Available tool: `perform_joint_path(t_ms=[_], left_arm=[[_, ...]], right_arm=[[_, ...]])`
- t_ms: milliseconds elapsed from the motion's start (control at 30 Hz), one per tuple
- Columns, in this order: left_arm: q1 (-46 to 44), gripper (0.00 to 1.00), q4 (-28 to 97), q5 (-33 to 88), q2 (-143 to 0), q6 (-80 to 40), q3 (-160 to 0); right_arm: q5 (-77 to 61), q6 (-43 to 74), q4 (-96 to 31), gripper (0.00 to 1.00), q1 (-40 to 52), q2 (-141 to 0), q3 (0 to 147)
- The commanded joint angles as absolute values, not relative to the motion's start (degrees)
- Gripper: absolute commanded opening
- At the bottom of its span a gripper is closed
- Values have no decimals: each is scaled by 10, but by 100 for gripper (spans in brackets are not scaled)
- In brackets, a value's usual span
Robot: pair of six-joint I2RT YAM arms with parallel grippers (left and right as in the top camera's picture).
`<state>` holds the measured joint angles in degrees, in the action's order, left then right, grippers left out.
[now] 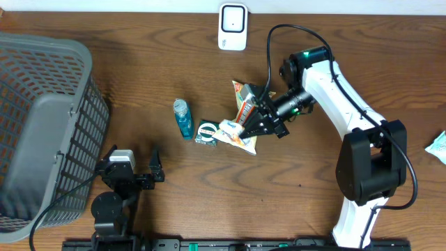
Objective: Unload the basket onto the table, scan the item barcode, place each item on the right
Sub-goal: 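Lift the Kleenex box and swing it toward the scanner, then hold the Kleenex box in front of the scanner window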
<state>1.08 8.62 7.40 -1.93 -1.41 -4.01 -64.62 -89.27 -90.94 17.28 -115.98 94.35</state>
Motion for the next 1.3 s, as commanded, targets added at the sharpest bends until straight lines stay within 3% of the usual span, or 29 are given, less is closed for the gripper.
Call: perform_joint_path(t_ms=[0, 267, 400, 733, 1267], left_arm=[[14, 100, 102, 81, -17, -6, -31], [14, 100, 102, 81, -17, -6, -31], [14, 100, 102, 81, -17, -6, -31], [14, 100, 102, 81, -17, -6, -31], [14, 100, 102, 81, -17, -6, -31]], right_arm=[[-655, -952, -882, 1, 182, -1147, 947], [-813, -1227, -899, 1, 172, -1147, 948], [-895, -1227, -827, 1, 174, -1147, 948], [-895, -1226, -597, 1, 188, -1084, 953], [-893, -1226, -466, 1, 198, -1016, 952]])
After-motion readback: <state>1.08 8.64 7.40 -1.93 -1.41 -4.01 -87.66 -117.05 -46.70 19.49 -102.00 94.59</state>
